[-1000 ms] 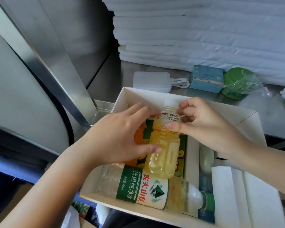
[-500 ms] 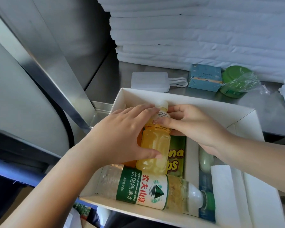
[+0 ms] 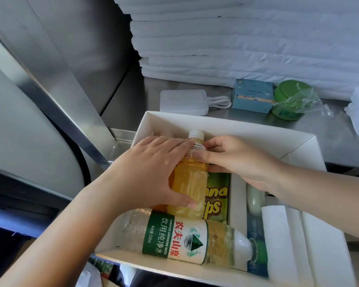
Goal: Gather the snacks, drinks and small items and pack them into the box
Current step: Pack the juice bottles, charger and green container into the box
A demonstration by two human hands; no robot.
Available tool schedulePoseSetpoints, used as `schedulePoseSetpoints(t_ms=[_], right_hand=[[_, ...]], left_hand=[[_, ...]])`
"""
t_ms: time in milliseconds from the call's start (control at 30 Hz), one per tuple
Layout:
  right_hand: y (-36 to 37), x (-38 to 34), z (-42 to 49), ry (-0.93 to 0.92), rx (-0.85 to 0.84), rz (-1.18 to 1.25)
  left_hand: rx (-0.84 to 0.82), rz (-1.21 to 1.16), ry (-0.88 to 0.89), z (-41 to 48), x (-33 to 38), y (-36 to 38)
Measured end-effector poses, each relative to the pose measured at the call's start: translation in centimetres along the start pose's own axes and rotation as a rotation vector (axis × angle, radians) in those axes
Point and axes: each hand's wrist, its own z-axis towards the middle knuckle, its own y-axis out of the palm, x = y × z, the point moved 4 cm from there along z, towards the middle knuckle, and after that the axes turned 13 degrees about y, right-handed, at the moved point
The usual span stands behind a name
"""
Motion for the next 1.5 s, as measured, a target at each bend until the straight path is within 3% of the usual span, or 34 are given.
schedulePoseSetpoints(t_ms=[367, 567, 800, 1000, 1067, 1133, 1200, 1267, 1333, 1500], right_hand=[[0.2, 0.4, 0.7, 0.059, 0.006, -0.057], [-0.3, 0.2, 0.0, 0.015, 0.081, -0.074], [-1.1, -1.8, -3.2, -0.266, 0.147, -0.157], [-3.0, -5.6, -4.4, -0.441, 0.087, -0.260], [-5.6, -7.2, -4.0, -0.533, 0.206, -0.276], [-8.6, -8.0, -2.9, -0.577, 0.467, -0.487], [-11.4, -7.8, -0.7, -0.452, 0.615, -0.776], [-13.7, -6.7, 1.9, -0.221, 0.618, -1.013], [-14.5, -5.8, 3.4, -0.098, 0.569, -1.114], [-13.7, -3.7, 4.4, -0.026, 0.471, -1.256]], left_hand=[[-0.053, -0.014, 0.024, 0.6, -0.4, 1.1], [0.025, -0.113, -0.019, 0.2, -0.8, 1.1], [0.116, -0.305, -0.103, 0.9, -1.1, 0.6], [0.413, -0.624, -0.090, 0.1, -1.4, -1.2], [0.518, -0.712, -0.099, -0.3, -1.6, -1.6], [0.592, -0.757, -0.097, -0.7, -1.8, -2.1], [0.631, -0.770, -0.097, -0.9, -2.0, -2.5], [0.655, -0.788, -0.107, -1.0, -2.3, -2.8], [0.671, -0.813, -0.122, -0.9, -2.5, -2.7], [0.704, -0.850, -0.124, -0.7, -2.6, -2.2]])
